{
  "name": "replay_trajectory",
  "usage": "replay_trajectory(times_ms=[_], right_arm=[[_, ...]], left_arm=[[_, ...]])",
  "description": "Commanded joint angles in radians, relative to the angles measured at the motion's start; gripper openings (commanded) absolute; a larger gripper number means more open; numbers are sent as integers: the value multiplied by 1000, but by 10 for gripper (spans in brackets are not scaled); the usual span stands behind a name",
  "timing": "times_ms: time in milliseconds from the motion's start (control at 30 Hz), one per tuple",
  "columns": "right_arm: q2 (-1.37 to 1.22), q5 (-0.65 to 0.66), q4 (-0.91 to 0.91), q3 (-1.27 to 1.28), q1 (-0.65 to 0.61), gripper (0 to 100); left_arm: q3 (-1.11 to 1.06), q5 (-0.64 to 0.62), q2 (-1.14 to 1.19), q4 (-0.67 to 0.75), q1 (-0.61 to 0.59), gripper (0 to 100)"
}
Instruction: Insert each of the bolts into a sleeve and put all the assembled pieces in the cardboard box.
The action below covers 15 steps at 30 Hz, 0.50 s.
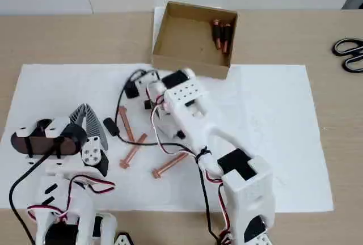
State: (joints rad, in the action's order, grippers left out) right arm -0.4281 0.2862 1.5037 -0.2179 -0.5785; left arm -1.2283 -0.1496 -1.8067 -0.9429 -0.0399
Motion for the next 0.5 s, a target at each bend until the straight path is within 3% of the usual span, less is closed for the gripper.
replay_trajectory(times_ms=[0, 167, 467], right_arm=[[13, -20, 111, -146, 50, 54], [45, -106, 170, -229, 81, 54], [371, -180, 174, -204, 76, 54]], left_arm=[[25, -2, -9, 5, -3, 6], [24, -2, -9, 5, -3, 6], [-33, -3, -6, 3, -2, 6]])
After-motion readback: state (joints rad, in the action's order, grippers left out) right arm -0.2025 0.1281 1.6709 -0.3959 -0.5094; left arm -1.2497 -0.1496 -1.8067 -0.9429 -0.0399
